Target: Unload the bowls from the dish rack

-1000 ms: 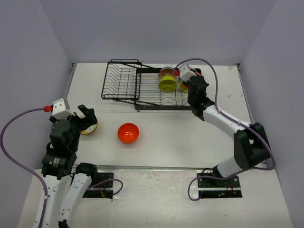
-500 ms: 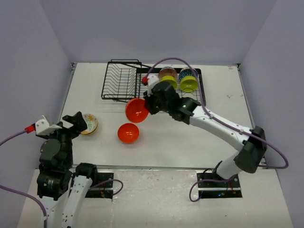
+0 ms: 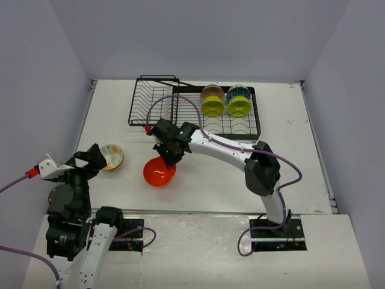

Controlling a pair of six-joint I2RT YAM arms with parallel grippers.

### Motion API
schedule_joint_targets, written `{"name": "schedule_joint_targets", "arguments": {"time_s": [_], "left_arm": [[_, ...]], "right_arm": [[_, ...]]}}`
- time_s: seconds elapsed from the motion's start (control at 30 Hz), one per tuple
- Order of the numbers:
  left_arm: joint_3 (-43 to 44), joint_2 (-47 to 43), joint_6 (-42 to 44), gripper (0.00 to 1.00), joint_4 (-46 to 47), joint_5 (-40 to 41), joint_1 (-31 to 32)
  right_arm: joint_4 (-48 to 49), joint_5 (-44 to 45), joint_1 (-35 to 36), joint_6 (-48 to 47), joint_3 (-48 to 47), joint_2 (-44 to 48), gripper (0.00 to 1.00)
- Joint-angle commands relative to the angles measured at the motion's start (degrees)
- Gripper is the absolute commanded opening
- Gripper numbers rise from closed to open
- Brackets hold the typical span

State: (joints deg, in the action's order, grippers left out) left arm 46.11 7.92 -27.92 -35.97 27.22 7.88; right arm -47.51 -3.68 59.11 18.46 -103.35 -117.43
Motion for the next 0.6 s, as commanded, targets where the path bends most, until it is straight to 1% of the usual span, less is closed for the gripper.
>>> {"name": "schedule_joint_targets", "arguments": {"time_s": [0.0, 0.07, 0.17, 0.23, 0.4, 0.57], "left_arm": [[-0.3, 2.8, 0.0, 1.0, 0.9, -0.9, -0.3], [-0.3, 3.6, 0.1, 1.0, 1.0, -1.2, -0.3], [-0.4, 3.9, 0.2, 1.0, 1.1, -1.6, -0.3], [-0.5, 3.7, 0.3, 1.0, 1.2, -1.8, -0.3], [-0.7, 4.0, 0.9, 1.0, 2.0, -3.1, -0.3], [-0.8, 4.7, 1.4, 1.0, 2.2, -4.0, -0.3]], "right_arm": [[-6.8, -2.9, 0.0, -2.2, -8.9, -2.5, 0.0], [-10.4, -0.9, -0.3, -3.4, -12.6, -4.3, 0.0], [-12.4, -0.3, -0.9, -4.5, -14.6, -6.9, 0.0], [-12.4, -1.2, -1.7, -6.3, -14.6, -8.0, 0.0], [-13.3, -1.9, -4.8, -7.0, -15.7, -10.2, 0.0], [-14.5, -3.3, -5.4, -8.8, -17.7, -11.5, 0.0]]}}
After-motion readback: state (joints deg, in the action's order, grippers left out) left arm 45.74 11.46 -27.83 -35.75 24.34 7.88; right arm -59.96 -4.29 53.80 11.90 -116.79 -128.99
